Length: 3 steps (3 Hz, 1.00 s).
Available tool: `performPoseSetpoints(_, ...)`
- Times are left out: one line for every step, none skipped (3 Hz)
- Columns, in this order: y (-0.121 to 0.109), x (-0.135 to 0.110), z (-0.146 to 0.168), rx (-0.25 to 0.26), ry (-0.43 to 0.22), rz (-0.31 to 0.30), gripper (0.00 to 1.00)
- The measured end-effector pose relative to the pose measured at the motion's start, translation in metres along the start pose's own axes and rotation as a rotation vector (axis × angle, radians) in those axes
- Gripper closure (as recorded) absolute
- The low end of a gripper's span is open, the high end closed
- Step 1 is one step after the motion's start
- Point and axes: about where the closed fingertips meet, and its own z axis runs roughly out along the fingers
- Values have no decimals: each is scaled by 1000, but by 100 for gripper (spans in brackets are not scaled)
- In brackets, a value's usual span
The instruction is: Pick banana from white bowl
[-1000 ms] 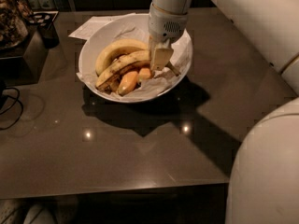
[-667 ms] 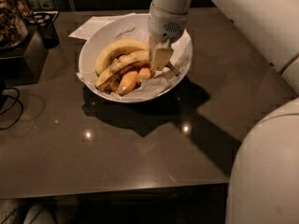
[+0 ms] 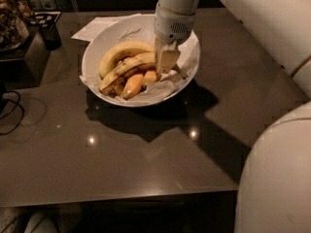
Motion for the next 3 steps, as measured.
performPoseSetpoints(0, 0, 1, 0, 0, 0, 36)
performPoseSetpoints(0, 1, 4, 0, 0, 0, 12)
performPoseSetpoints(0, 1, 4, 1, 0, 0, 0)
